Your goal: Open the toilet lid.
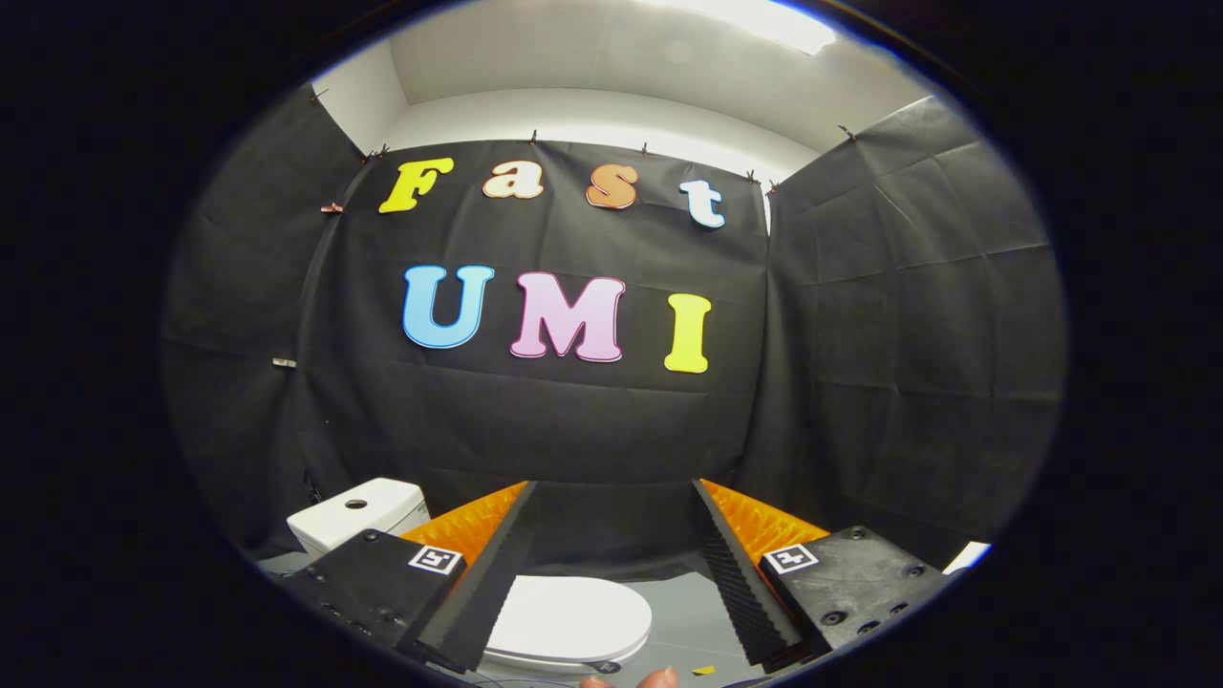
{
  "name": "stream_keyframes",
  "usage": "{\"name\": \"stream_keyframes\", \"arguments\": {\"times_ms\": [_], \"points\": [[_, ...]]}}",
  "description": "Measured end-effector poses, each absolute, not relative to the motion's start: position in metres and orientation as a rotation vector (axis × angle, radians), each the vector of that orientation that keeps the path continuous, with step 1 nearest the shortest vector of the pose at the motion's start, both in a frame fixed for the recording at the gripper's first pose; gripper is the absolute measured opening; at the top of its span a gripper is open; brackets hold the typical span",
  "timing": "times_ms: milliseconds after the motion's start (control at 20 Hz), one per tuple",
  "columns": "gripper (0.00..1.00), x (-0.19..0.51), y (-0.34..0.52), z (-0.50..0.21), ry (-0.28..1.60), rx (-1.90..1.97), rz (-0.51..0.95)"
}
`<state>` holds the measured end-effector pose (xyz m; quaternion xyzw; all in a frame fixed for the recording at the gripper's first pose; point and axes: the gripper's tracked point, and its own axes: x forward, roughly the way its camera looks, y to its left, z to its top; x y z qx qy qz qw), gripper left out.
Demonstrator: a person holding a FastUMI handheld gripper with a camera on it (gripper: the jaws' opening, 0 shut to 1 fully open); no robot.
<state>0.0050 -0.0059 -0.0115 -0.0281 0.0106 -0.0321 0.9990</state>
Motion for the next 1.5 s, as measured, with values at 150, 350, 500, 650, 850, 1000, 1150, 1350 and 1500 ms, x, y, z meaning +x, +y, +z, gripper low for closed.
{"name": "stream_keyframes", "arguments": {"times_ms": [150,350,500,650,850,1000,1150,1350,1500], "points": [[0.99,0.004,-0.003,-0.011,0.023,-0.052,-0.054],[0.99,0.001,-0.005,-0.005,0.006,-0.057,-0.057],[0.98,0.001,-0.006,-0.003,0.001,-0.057,-0.064],[0.98,0.001,-0.005,-0.001,-0.013,-0.042,-0.064],[0.98,0.004,-0.001,-0.007,-0.029,-0.020,-0.036],[0.98,0.010,-0.005,-0.017,-0.052,-0.007,-0.040],[0.99,0.017,-0.011,-0.041,-0.066,-0.035,-0.057],[0.98,0.022,-0.011,-0.083,-0.062,-0.083,-0.037],[0.99,0.024,-0.007,-0.116,-0.065,-0.104,-0.015]]}}
